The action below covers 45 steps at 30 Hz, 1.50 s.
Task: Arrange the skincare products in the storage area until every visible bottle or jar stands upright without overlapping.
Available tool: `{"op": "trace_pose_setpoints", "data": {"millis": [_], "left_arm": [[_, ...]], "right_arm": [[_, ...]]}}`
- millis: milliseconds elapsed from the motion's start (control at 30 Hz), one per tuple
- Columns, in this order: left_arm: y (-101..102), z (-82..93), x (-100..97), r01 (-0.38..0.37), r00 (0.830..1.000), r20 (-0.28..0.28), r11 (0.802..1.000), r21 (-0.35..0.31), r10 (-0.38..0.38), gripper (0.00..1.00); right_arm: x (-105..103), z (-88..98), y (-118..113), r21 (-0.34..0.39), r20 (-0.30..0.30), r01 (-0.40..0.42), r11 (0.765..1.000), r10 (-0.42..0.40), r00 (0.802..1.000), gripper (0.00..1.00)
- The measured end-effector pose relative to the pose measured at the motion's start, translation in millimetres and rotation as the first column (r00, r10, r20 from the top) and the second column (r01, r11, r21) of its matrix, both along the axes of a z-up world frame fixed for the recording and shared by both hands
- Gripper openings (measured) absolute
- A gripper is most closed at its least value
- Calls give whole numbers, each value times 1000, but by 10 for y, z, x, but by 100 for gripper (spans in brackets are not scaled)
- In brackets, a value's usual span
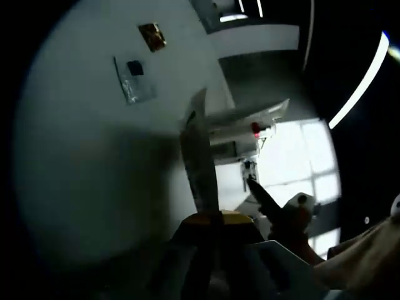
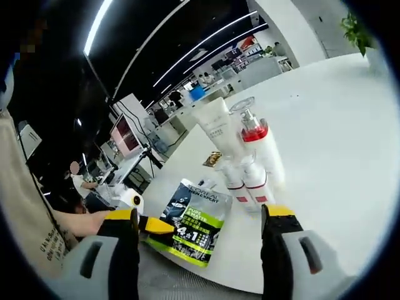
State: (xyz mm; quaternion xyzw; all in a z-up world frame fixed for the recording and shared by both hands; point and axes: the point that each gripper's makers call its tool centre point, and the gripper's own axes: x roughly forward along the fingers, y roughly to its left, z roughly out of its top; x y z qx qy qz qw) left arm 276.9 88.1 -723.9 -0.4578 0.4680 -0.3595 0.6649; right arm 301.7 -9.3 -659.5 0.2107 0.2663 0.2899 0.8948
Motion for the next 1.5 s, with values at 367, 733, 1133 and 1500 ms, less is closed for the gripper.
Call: {"op": "trace_pose_setpoints", "data": {"millis": [367, 733, 1133, 1500], "left_arm": [[130, -356, -12, 20, 999, 37, 974, 227, -29, 0], [295, -419, 52, 43, 977, 171, 899, 435, -130, 15], [584, -387, 278, 11, 812, 371, 648, 761, -450, 40], [170, -433, 449, 95, 495, 409, 516, 852, -766, 56]], "right_arm": [[51, 2, -138, -14, 11, 50, 999, -50, 999, 85], [39, -33, -108, -8, -2, 51, 999, -51, 999, 85], [34, -36, -115, -9, 0, 52, 999, -52, 999, 86], [26, -39, -118, -15, 3, 52, 999, -52, 999, 86]]}}
